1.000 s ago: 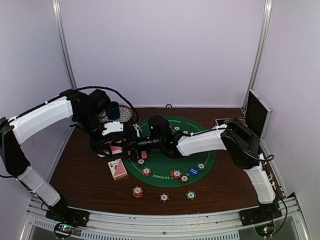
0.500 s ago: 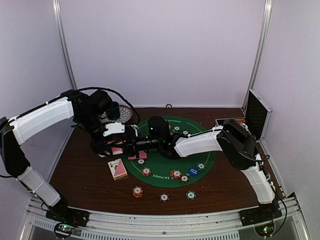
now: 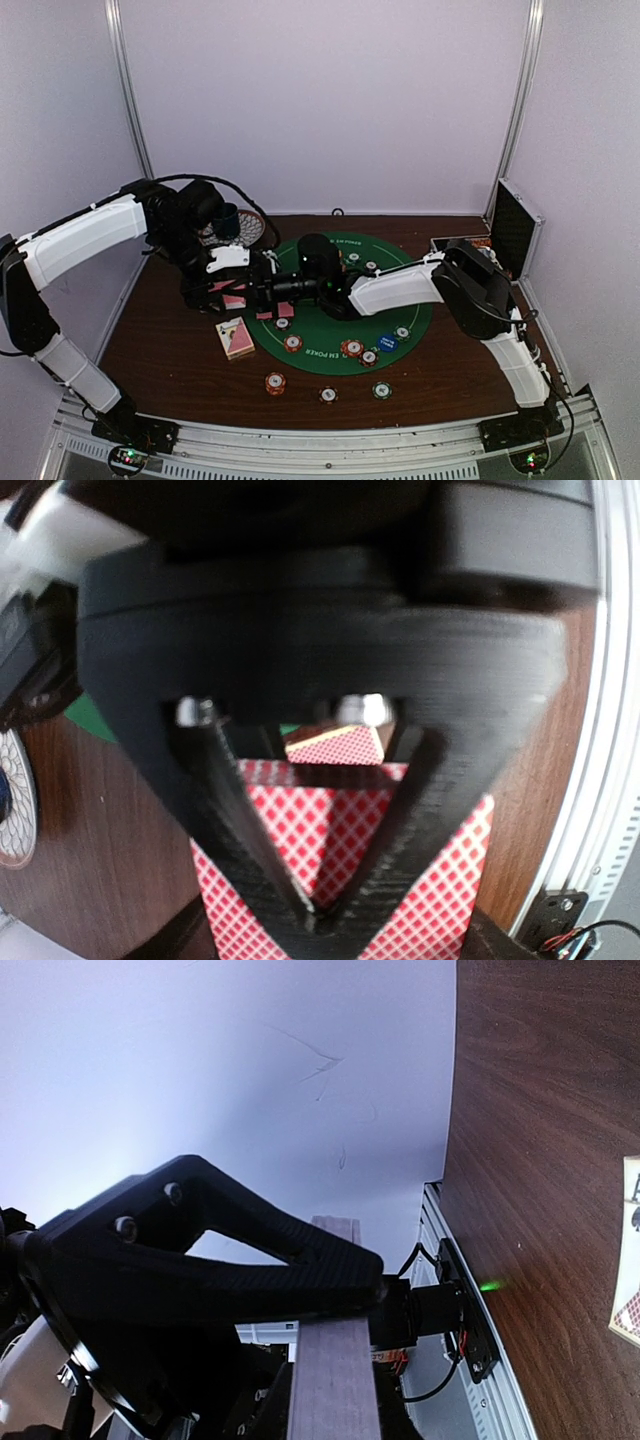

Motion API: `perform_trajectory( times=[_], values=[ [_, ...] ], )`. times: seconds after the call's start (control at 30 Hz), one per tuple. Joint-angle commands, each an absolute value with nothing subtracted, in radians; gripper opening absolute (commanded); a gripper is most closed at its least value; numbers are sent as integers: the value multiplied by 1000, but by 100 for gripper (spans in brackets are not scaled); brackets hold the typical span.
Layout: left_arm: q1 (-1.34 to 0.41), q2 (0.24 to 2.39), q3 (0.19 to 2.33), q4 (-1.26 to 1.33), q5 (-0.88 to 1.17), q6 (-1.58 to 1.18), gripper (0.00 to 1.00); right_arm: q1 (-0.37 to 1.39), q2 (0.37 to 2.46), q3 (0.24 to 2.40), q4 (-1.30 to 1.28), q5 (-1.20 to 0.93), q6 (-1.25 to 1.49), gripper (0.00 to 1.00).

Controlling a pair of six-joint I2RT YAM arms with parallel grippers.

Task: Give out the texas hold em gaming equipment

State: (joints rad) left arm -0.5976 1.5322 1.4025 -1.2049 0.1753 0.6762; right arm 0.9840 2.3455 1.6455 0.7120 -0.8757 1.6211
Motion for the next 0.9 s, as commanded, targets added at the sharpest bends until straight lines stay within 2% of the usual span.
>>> perform_trajectory(
  times=[0.0, 0.17, 0.43, 0.87],
  values=[
    [-595, 1479, 1383, -1144, 274, 681, 81, 991, 2320, 1607, 861, -892, 1662, 0],
    [-562, 1468, 1393, -1172, 390, 685, 86, 991, 2290, 1535, 953, -878, 1689, 0],
    [-551, 1473, 1386, -1206, 453, 715, 85, 992, 2257, 1500, 965, -876, 1675, 0],
    [-550, 1471, 1333, -1147, 437, 712, 86, 992, 2227, 1509, 966, -870, 1681, 0]
  ],
)
